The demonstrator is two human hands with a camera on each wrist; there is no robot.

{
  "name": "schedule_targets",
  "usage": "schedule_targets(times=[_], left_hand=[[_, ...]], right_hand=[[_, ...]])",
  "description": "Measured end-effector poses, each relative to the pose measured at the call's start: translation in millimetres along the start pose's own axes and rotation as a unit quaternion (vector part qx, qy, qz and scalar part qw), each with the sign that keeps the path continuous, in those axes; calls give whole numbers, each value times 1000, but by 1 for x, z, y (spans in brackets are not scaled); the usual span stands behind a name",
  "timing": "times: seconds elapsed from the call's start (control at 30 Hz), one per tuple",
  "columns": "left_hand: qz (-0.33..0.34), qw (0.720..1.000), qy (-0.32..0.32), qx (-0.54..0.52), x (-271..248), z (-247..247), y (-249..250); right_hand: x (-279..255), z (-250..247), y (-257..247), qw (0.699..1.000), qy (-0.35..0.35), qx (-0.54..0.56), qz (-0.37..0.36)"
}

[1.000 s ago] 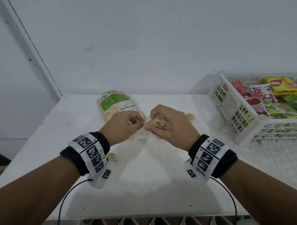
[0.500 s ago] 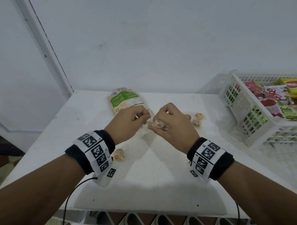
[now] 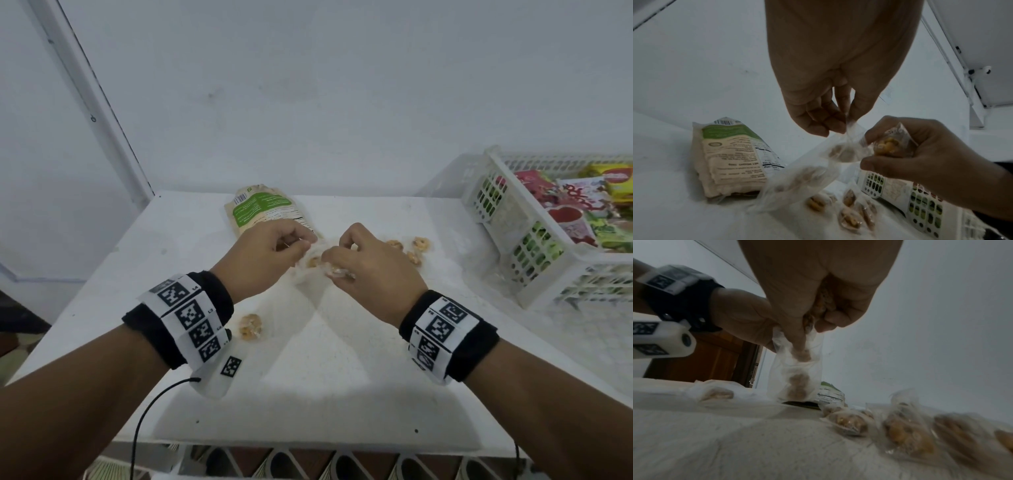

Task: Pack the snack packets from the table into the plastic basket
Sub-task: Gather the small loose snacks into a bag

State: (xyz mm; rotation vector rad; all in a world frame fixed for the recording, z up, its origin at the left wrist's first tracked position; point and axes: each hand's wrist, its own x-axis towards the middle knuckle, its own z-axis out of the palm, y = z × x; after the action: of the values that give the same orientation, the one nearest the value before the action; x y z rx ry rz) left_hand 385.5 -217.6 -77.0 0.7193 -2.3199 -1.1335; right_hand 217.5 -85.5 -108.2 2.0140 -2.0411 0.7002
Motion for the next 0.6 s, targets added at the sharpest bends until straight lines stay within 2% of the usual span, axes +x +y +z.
schedule_targets(times=[0.2, 0.27, 0.37, 0.6], left_hand=[[-26, 996, -62, 64, 0, -8, 11], [-9, 996, -41, 84, -1, -10, 17], [-8, 999, 5, 52, -2, -11, 21], [-17, 1000, -9, 1, -4, -9, 14]], right_hand=[[4, -5, -6, 999, 39, 3, -9], [4, -4, -7, 999, 39, 2, -13], [4, -2, -6, 999, 34, -1, -8], [8, -2, -8, 998, 63, -9, -15]])
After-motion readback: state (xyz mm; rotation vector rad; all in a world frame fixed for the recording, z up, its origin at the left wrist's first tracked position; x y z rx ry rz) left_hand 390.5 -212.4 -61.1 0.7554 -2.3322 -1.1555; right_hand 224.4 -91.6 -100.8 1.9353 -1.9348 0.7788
